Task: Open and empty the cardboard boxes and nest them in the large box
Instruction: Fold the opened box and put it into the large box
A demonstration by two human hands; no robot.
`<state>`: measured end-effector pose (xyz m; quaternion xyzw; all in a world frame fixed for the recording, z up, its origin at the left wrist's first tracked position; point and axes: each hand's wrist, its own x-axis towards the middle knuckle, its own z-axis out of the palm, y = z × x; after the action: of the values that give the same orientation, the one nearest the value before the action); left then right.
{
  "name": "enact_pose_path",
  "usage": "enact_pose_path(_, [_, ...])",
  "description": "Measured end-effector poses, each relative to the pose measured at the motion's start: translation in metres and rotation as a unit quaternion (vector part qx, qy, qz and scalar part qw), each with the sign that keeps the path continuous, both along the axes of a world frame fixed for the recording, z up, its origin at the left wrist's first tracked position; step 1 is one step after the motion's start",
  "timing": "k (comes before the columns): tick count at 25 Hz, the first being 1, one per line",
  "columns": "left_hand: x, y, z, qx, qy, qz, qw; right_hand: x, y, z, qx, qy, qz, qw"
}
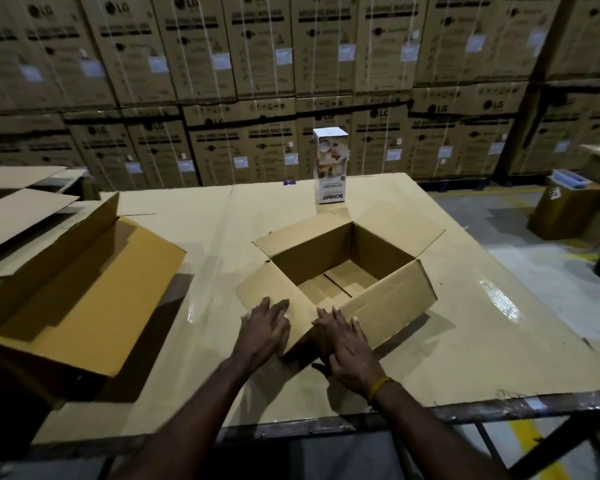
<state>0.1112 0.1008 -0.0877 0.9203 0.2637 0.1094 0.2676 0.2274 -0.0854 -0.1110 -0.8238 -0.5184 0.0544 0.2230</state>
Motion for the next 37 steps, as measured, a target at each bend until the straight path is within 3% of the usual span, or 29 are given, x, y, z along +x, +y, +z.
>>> enact_pose_path(6, [0.039,-0.057,-0.010,-0.058,0.019,-0.005,0.998,0.012,0.002,0.003,0.108,0.081,-0.051,0.990])
enact_pose_path(11, [0.060,-0.076,0.005,-0.055,0.030,0.040,0.997,0.023,0.006,-0.003,0.152,0.065,-0.163,0.973])
enact_pose_path(14, [0.064,-0.064,0.000,-0.039,0.019,0.044,0.998,0.027,0.011,-0.006,0.138,0.025,-0.198,0.970])
enact_pose_path(20, [0.041,-0.007,-0.002,-0.063,-0.008,-0.002,0.998,0.033,0.015,-0.012,0.066,0.111,-0.269,0.955])
enact_pose_path(23, [0.017,0.050,0.002,-0.102,0.014,-0.076,0.992,0.036,0.016,-0.010,0.045,0.084,-0.298,0.950])
enact_pose_path(26, [0.011,0.086,0.011,-0.115,0.063,-0.076,0.988,0.035,0.018,-0.004,0.022,0.063,-0.353,0.933])
enact_pose_path(30, [0.027,0.056,0.013,-0.089,0.096,-0.030,0.991,0.036,0.014,0.002,0.021,0.089,-0.388,0.917])
enact_pose_path(37, [0.026,-0.011,0.012,-0.026,0.061,0.062,0.996,0.032,0.001,0.010,0.009,0.060,-0.396,0.916])
